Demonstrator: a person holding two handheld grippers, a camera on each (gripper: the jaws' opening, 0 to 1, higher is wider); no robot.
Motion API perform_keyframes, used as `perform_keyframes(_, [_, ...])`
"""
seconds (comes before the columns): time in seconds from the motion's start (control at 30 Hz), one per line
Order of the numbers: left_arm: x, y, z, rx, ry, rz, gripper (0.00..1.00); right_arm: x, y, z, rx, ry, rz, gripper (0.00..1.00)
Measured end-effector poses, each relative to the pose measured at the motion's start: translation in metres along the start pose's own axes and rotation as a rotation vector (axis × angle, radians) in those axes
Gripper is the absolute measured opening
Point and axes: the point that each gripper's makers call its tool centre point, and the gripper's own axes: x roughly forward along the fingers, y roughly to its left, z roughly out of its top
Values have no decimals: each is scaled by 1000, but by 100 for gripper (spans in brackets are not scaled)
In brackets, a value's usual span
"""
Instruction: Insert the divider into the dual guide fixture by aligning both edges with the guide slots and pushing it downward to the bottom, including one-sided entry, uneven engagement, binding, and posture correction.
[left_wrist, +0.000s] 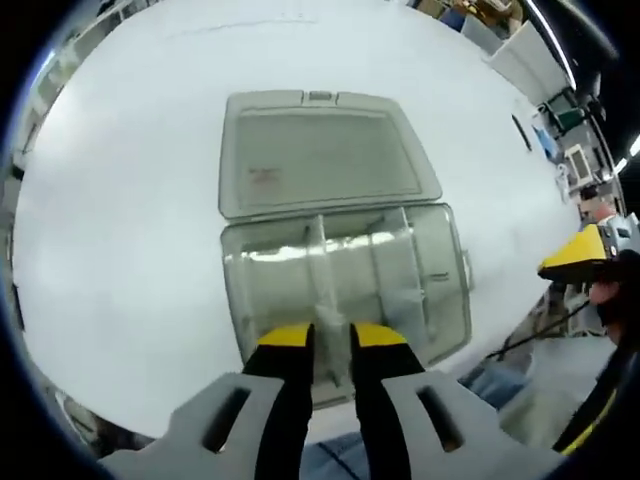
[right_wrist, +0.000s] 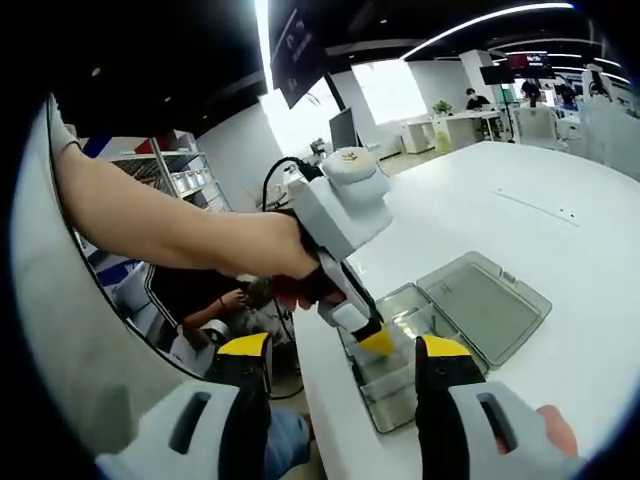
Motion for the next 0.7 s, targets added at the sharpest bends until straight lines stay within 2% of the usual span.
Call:
perform_keyframes(0.27, [-2, -2, 0, 2, 14, -6, 2, 2, 4, 3, -3, -1, 0, 55])
perform_keyframes(0.53, [0, -1, -2, -7, 27, 7, 0, -1, 4, 5, -1, -8, -13, 55])
perform_keyframes(0.7, [1, -3, -3, 36, 34, 31, 0, -2, 4, 4, 5, -8, -20, 54])
